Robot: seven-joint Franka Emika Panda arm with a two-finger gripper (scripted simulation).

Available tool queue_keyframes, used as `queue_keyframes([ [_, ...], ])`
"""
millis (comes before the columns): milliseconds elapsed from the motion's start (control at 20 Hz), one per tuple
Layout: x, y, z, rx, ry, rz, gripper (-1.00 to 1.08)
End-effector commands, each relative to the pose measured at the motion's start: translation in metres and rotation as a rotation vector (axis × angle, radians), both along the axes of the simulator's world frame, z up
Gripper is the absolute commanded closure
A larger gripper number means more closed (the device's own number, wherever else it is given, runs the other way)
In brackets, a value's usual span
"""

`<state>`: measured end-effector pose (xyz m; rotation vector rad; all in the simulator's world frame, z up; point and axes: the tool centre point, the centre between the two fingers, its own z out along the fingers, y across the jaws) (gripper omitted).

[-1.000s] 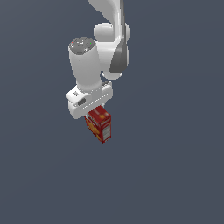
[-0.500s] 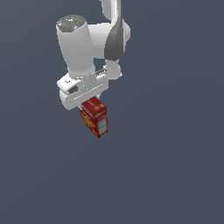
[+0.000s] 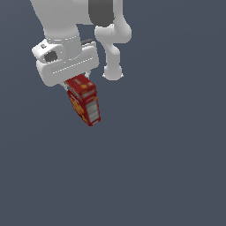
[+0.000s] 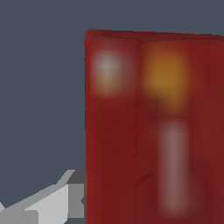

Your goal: Pick up the object and move it to a goal position.

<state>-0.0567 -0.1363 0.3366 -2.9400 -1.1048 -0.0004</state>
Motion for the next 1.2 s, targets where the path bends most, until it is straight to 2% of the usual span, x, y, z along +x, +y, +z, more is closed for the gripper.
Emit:
queue_keyframes([
  [0, -0.005, -0.011, 0.028, 0.000, -0.001, 0.000, 1.08],
  [600, -0.026, -0.058, 0.147, 0.000, -0.001, 0.000, 1.08],
  [1150, -0.034, -0.087, 0.218, -0.001, 0.000, 0.001, 1.08],
])
